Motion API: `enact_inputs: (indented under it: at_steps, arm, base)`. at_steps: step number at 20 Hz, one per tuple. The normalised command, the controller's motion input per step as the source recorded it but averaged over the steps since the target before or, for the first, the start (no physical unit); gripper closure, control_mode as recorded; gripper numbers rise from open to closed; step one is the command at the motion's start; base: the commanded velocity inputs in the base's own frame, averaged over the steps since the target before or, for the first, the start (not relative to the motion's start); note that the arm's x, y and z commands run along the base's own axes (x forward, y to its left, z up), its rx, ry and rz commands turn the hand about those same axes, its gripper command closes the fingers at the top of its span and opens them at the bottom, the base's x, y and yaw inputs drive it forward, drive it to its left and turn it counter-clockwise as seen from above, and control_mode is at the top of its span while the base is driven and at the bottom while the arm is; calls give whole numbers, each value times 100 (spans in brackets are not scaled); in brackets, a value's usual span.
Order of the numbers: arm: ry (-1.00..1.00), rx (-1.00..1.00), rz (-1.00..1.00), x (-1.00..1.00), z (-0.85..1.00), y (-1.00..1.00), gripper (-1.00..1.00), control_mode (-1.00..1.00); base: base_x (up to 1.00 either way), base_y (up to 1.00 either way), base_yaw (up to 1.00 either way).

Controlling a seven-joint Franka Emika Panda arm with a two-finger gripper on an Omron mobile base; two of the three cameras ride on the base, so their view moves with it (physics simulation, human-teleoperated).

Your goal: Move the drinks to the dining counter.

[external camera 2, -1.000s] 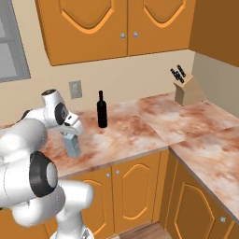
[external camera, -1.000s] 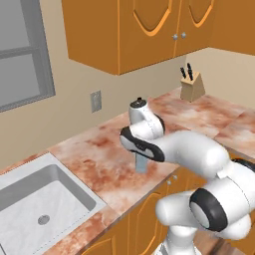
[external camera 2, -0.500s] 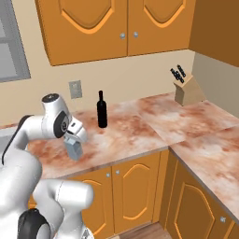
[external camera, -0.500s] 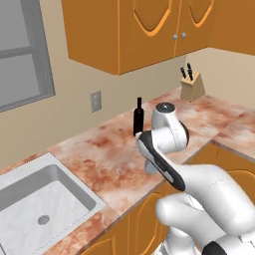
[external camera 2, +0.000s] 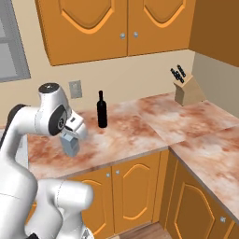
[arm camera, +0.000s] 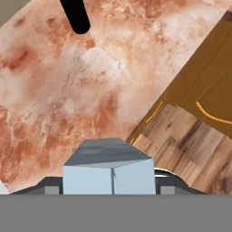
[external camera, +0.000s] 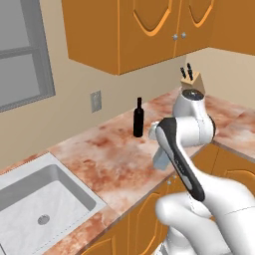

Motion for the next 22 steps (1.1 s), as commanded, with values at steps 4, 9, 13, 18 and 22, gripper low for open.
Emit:
enact_inputs:
  at_steps: [4,9,13,18,22]
  arm:
    - [16,3,0,-61,64,-3,100,-100]
    - [3,1,0,-39,25,-4,100,100]
    - [0,0,0,0,0,0,100,100]
    - [0,0,0,0,0,0,100,100]
    - [0,0,0,0,0,0,100,100]
  base:
    - [0,0,0]
    - [-23,0,-44]
    - [0,0,-100]
    - [0,0,-100]
    - [0,0,-100]
